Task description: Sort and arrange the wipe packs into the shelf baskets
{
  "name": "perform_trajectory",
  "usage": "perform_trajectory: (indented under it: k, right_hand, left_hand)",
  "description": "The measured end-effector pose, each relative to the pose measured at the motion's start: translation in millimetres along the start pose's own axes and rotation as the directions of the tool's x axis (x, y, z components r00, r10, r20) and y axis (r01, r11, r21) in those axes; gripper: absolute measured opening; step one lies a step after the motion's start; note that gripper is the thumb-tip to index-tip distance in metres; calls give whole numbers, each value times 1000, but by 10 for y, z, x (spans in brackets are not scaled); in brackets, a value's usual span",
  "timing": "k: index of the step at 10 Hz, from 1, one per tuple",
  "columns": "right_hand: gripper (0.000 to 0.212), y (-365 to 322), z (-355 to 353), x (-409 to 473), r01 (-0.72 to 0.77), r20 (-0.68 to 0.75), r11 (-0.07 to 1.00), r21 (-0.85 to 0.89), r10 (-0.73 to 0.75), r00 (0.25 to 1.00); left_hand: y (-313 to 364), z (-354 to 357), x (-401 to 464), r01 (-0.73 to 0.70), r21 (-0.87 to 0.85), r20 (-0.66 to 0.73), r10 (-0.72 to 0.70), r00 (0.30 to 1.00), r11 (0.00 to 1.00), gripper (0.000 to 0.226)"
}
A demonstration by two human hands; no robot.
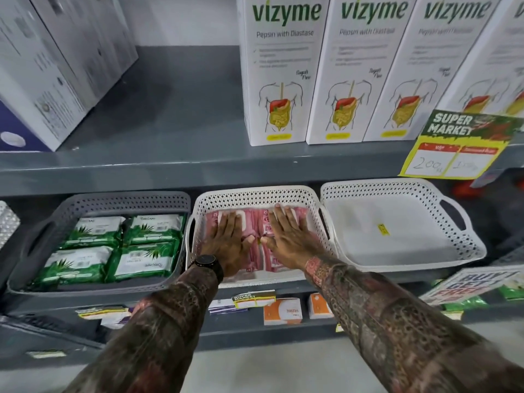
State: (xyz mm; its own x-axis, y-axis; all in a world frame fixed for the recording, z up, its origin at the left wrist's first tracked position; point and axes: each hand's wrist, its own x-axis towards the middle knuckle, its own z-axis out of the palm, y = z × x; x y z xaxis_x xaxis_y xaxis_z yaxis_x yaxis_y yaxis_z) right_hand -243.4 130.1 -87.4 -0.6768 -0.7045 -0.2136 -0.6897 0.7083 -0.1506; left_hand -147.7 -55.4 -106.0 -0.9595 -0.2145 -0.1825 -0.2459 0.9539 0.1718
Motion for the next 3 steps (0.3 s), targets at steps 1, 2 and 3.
perform_trajectory:
  k: [1, 2, 3]
  right_hand:
    - [80, -26, -67, -46, -4, 41, 1000, -1, 4, 999]
    - [81, -109, -208, -165, -23, -3, 997, 68, 23, 1000]
    - [77, -272, -193, -479, 24, -265, 998, 56, -9, 964]
  left_hand:
    - [-1, -3, -2, -2, 6, 6, 2, 1000, 1000, 77]
    - [-1, -208, -119, 4, -59, -2, -4, 1000, 998, 77]
    - [93, -356, -448, -65, -100, -134, 51, 990, 993, 79]
